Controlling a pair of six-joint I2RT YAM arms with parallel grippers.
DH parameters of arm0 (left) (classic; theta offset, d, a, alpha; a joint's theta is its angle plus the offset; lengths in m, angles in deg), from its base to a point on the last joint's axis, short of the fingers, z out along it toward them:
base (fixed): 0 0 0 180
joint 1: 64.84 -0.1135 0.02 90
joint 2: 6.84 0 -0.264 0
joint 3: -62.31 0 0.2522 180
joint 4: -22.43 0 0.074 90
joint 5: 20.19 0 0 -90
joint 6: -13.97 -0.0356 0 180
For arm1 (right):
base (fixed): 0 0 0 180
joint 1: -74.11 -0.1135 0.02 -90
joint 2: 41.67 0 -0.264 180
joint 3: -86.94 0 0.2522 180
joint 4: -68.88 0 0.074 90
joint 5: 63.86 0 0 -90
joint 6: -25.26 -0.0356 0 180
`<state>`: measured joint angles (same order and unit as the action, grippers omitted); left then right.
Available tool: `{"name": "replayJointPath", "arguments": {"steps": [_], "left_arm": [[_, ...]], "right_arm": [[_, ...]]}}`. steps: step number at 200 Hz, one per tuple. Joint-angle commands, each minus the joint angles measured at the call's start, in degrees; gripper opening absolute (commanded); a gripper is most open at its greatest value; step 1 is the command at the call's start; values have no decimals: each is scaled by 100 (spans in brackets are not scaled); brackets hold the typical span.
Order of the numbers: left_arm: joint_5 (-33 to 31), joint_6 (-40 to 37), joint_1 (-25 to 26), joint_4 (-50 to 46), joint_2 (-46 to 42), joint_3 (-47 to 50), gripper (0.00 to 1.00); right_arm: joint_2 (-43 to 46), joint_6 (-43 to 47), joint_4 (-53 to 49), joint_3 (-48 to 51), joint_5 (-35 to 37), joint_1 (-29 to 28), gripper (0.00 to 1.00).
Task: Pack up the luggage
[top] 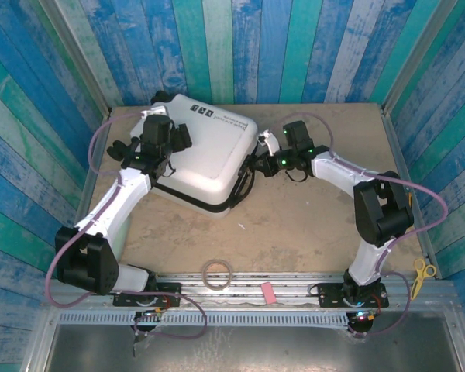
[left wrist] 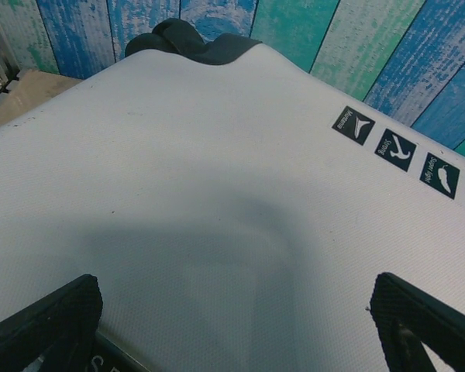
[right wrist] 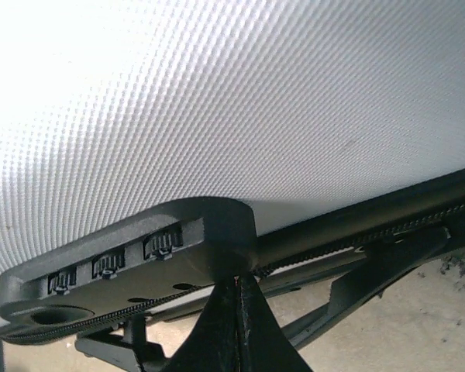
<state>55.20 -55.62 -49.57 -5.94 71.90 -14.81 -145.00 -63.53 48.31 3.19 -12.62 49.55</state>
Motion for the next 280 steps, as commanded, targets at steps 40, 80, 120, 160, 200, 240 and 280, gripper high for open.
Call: {"name": "replayJointPath", "arguments": {"steps": [40,80,120,160,200,240,280], "left_arm": [[-16,282,-2,-1284,276,367,94],[-23,271,10,-1301,266,359,94],[-24,255,11,-1310,256,333,94],[-27,245,23,-1343,251,288,93],[-23,240,21,-1326,266,271,94],[9,227,20,-1312,330,236,94],[4,227,28,-1307,353,244,94]], "right_arm": [[440,1607,640,502,550,-172,5],[927,2061,1319,1274,567,-131,46],[731,2252,1295,1235,317,-84,48],[329,2153,1243,1008,126,-84,48],[30,1954,1227,877,29,-93,46],[-142,1857,1216,752,-52,-93,35],[-188,1856,1199,698,-63,-93,31]]}}
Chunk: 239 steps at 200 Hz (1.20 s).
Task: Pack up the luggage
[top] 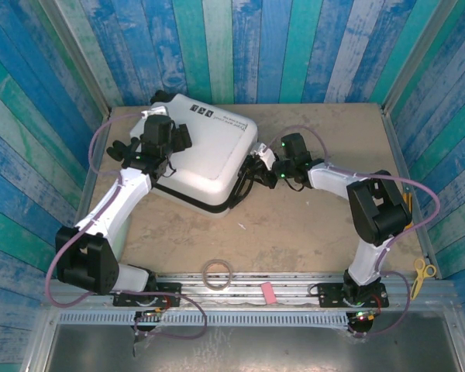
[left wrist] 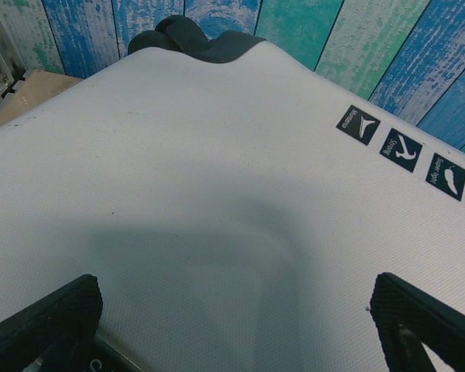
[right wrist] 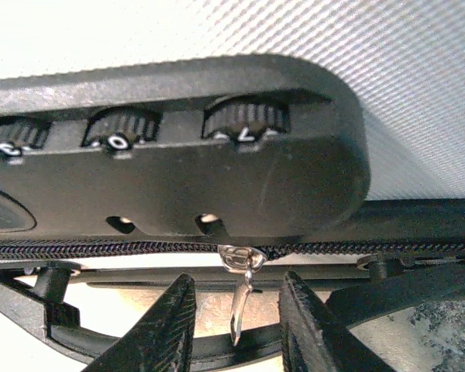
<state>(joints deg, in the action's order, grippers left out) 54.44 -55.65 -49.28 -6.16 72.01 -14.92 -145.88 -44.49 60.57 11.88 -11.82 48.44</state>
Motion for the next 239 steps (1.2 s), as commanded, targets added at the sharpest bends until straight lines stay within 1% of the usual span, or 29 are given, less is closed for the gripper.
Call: {"name": "replayJointPath", "arguments": {"steps": [1,25,60,95,111,127,131,158,204,239], "left_arm": [[84,229,-4,-1286,342,255,93],[75,221,4,-1288,343,255,94],[69,221,1,-1287,354,247,94],[69,212,7,-1304,356,229,93],[69,214,1,-1314,359,220,94],[64,212,1,-1308,351,212,94],[62,212,4,-1311,349,213,93],[52,212,3,-1321,370,211,93],[22,221,1,-1329,381,247,94],[25,225,7,-1386,452,238,93]], "right_arm": [[-100,-47,-27,-172,-143,18,31],[-135,-82,-10,-198,-133,18,28],[-271,-166,-9,-244,-107,18,22],[-285,-190,17,-216,-115,18,19],[-252,-188,17,-199,-131,18,13],[-166,-197,17,-166,-133,18,2],[-139,-197,17,-157,-123,18,0],[-6,-270,-193,-208,-16,18,0],[-55,-759,-914,-707,542,35,0],[-133,-1066,-1020,-855,843,51,0]]}}
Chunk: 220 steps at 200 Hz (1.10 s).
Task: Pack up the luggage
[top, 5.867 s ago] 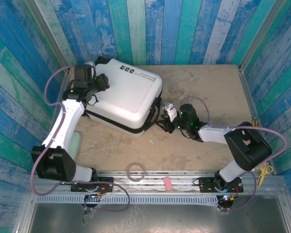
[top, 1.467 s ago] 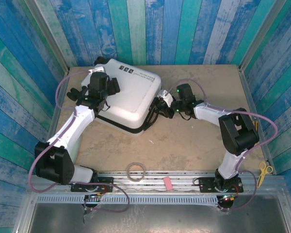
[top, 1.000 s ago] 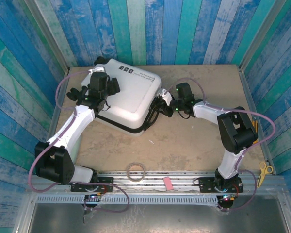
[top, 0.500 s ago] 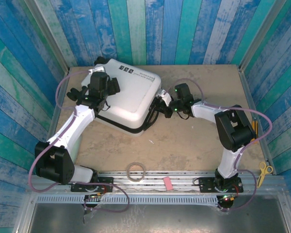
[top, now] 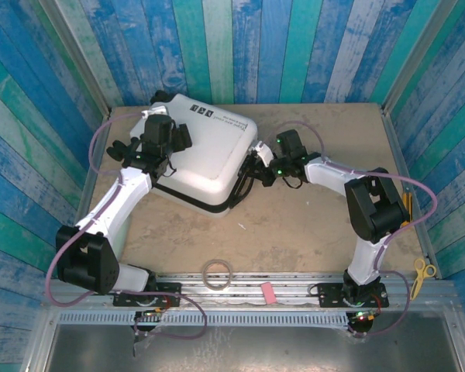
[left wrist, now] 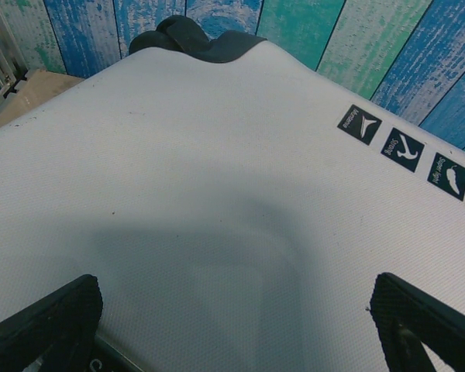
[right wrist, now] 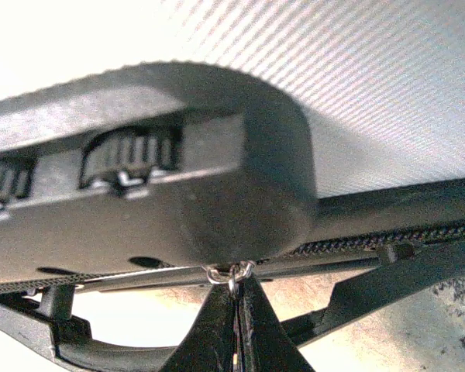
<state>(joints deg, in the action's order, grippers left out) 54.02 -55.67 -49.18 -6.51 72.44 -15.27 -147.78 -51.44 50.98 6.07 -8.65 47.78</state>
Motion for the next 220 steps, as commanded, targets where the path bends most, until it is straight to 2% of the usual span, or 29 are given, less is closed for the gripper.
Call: {"name": "replayJointPath", "arguments": {"steps": [1,51,132,220], "left_arm": [[63,225,-3,-1354,410,273,94],[119,403,-1,-1491,623,233,93],[-158,792,33,-1588,842,629,94],[-354,882,25,-1647,956,818,93]], "right_arm": [[56,-380,-60,-275,535,118,0],[-77,-986,-21,-389,639,198,0],[-174,-1683,133,-389,786,425,0],[-335,-1398,-504,-949,871,540,0]]}}
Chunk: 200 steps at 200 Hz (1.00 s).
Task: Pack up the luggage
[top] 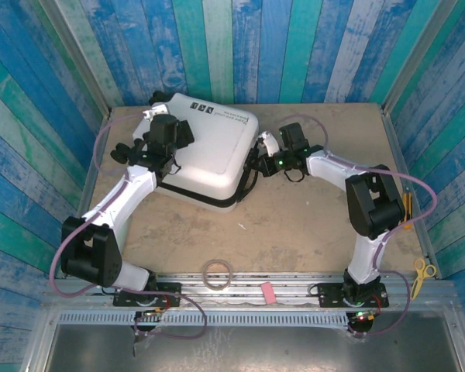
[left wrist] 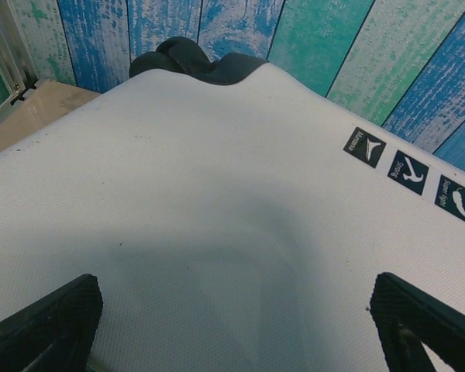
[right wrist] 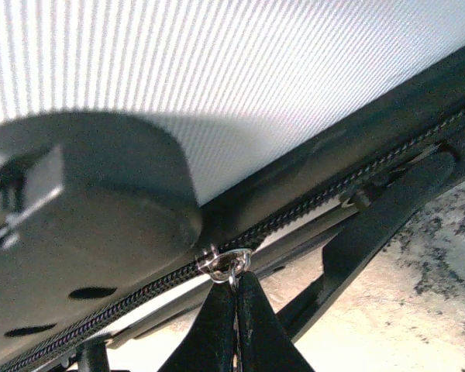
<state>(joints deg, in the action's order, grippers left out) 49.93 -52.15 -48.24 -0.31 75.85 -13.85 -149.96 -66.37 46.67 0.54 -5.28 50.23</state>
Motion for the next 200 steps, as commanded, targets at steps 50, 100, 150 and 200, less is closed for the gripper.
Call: {"name": "replayJointPath", "arguments": {"steps": [50,100,150,200], "left_arm": [[-32,582,-67,-2302,631,719,94],[-42,583,-69,-2337,712,695,94],[-51,565,-68,-2370,756,658,94],[-69,540,-67,-2398,862,640,94]], "right_arm": [[-319,150,-280,-711,637,409,0],[-556,163,-284,-977,771,498,0],[-852,150,-383,-1438,908,621,0],[-1069,103,-403,-1623,890,674,0]]}}
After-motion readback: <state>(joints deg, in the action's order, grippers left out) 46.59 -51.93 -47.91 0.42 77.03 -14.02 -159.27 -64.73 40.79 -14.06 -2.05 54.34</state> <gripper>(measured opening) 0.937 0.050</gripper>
